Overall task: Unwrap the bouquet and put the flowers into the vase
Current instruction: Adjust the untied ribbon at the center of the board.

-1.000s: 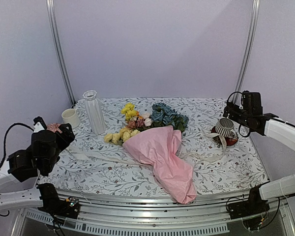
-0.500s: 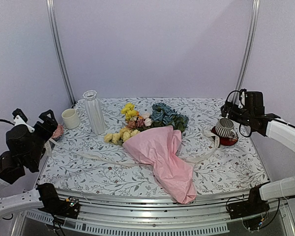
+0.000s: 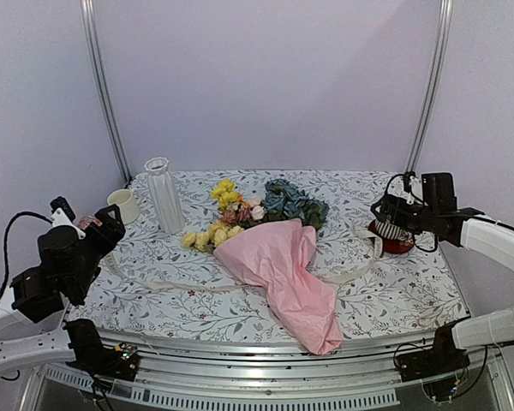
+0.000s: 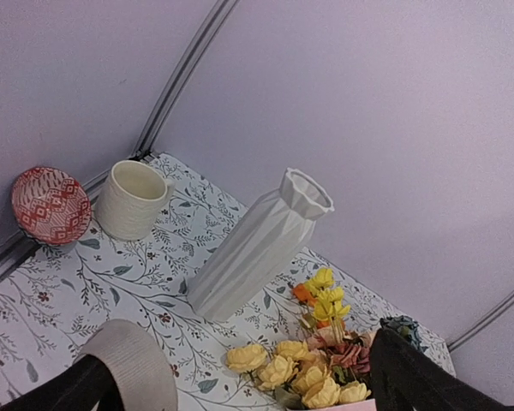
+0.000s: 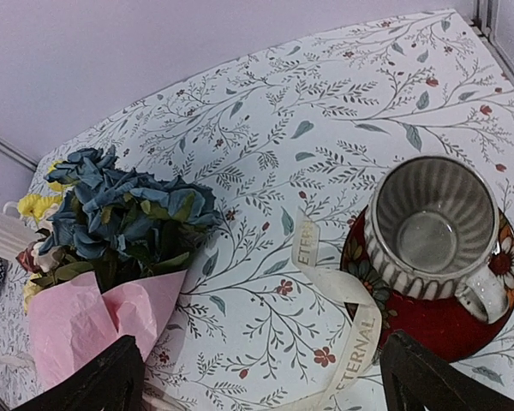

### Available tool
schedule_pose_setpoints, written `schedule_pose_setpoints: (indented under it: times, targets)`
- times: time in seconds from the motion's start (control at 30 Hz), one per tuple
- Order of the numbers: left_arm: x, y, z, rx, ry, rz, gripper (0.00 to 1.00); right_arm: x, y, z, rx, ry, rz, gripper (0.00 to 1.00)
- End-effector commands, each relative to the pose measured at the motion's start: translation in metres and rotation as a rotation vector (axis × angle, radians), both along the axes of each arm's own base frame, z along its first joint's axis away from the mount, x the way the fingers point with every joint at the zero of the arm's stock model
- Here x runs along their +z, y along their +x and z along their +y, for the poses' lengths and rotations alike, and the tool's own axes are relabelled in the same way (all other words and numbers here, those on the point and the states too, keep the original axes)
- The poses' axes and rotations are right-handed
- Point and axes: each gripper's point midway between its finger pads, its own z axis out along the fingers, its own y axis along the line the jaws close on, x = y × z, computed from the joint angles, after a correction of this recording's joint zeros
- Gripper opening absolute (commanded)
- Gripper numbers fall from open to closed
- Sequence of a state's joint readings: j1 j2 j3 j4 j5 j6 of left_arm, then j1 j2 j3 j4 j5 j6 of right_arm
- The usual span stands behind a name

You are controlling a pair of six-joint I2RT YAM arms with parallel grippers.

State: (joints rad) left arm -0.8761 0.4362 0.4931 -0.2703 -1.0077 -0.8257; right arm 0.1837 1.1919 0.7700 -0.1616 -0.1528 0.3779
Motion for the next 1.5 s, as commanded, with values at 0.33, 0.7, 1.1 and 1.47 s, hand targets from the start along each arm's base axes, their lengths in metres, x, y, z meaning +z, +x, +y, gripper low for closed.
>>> schedule_pose_setpoints:
  times: [0.33,0.7,1.1,1.47]
  targets:
    - [0.007,0.001,0.000,-0.001,-0.030,-0.028,0.93,-0.087,-0.029,-0.006,-0.353,-0.121,0.389,0.91]
    - [0.007,-0.003,0.005,0.005,-0.034,-0.036,0.93,-0.139,-0.025,-0.002,-0.341,-0.174,0.496,0.80]
    - [0.004,-0.004,0.010,0.030,-0.011,-0.030,0.93,-0.155,-0.014,0.002,-0.348,-0.175,0.499,0.27]
    - [-0.015,-0.012,0.033,0.129,-0.017,-0.007,0.90,-0.078,0.028,-0.023,-0.434,-0.169,0.305,0.03]
